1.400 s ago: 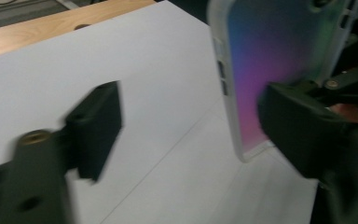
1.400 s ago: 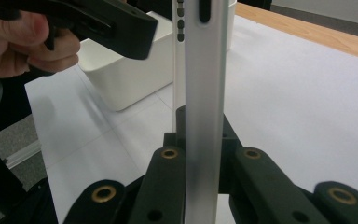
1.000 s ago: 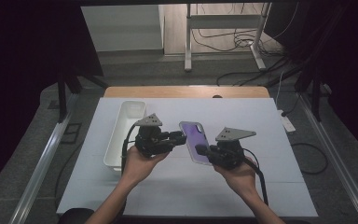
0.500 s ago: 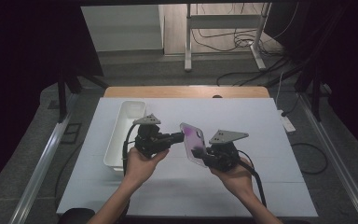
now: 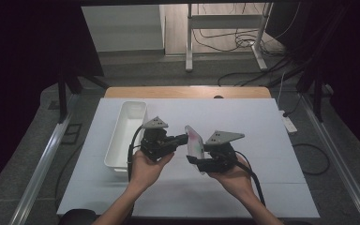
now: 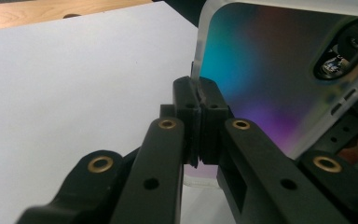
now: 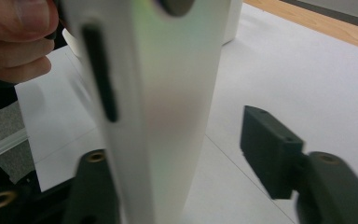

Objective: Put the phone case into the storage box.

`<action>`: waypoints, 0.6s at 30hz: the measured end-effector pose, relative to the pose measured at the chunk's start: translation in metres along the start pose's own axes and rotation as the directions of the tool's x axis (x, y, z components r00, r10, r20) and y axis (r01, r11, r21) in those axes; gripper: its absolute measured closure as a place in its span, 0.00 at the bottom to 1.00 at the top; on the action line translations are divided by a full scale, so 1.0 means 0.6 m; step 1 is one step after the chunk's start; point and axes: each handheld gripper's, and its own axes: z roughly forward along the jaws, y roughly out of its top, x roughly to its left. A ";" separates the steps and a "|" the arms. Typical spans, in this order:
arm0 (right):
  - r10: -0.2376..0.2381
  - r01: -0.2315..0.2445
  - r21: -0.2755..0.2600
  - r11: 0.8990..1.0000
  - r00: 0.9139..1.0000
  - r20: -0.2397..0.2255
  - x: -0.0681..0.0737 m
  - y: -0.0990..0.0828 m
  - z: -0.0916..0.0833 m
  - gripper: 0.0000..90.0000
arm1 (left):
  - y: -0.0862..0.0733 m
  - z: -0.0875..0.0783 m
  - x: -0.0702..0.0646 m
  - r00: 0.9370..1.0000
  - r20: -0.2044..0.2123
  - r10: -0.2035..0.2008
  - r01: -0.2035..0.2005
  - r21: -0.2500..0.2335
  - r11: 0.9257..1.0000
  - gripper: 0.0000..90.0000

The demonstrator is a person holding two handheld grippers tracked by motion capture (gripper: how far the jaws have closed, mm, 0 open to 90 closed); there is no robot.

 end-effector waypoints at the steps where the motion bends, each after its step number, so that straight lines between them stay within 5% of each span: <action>1: -0.004 0.004 0.004 1.000 1.000 0.002 0.002 0.000 0.002 0.39 | 0.000 0.000 0.000 1.000 -0.003 0.002 -0.002 0.001 1.000 0.98; 11: -0.050 0.051 0.019 0.999 0.999 -0.012 0.012 0.001 0.007 0.21 | -0.002 0.000 0.002 0.999 -0.036 0.014 -0.014 0.002 1.000 0.98; 18: -0.037 0.038 0.029 0.999 0.999 -0.025 0.006 -0.002 -0.002 0.17 | -0.002 -0.004 0.012 0.998 -0.066 0.016 -0.016 0.005 1.000 0.98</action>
